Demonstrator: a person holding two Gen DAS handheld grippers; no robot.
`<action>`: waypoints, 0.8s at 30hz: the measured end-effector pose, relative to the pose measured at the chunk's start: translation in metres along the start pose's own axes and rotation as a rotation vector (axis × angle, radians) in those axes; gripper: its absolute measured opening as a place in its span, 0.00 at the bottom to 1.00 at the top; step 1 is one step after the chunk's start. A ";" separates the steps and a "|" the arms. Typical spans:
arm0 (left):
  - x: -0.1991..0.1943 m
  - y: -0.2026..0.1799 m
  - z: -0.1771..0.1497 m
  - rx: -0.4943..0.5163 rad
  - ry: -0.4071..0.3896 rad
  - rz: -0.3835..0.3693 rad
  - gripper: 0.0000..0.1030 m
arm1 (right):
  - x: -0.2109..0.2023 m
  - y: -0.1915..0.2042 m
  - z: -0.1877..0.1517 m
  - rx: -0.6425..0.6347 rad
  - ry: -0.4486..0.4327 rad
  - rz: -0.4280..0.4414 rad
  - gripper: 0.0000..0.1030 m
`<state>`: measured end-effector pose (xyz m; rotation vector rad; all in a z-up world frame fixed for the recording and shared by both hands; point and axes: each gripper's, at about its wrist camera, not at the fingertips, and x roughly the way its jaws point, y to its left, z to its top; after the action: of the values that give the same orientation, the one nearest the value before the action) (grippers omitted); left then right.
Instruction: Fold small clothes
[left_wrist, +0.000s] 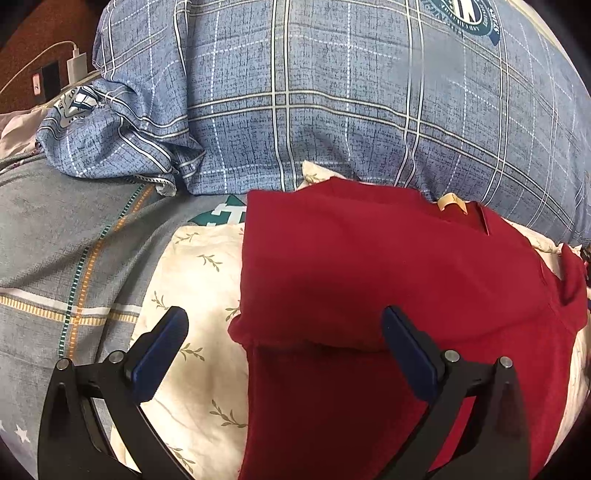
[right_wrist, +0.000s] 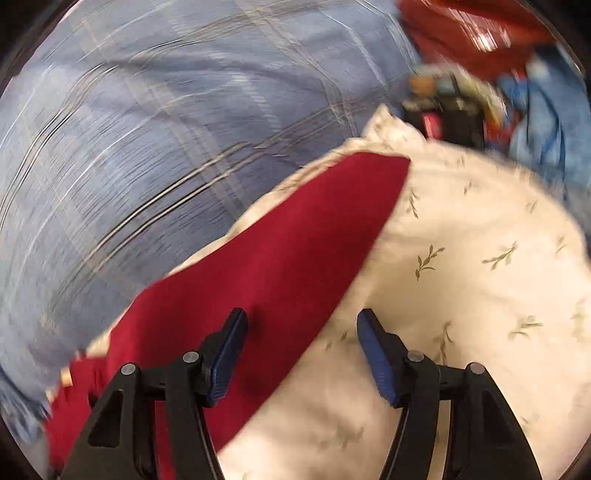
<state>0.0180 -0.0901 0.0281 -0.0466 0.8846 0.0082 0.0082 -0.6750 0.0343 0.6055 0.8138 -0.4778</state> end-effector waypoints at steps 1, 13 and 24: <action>0.001 0.000 -0.001 0.003 0.004 0.002 1.00 | 0.001 -0.001 0.002 0.002 -0.024 0.002 0.62; 0.006 -0.009 -0.004 0.057 0.016 0.022 1.00 | 0.021 -0.041 0.032 0.172 -0.102 0.117 0.07; -0.022 0.006 0.006 0.000 -0.034 -0.017 1.00 | -0.126 -0.014 0.039 0.099 -0.385 0.214 0.06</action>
<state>0.0086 -0.0840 0.0487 -0.0535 0.8505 -0.0073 -0.0555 -0.6909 0.1501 0.6579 0.3565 -0.4220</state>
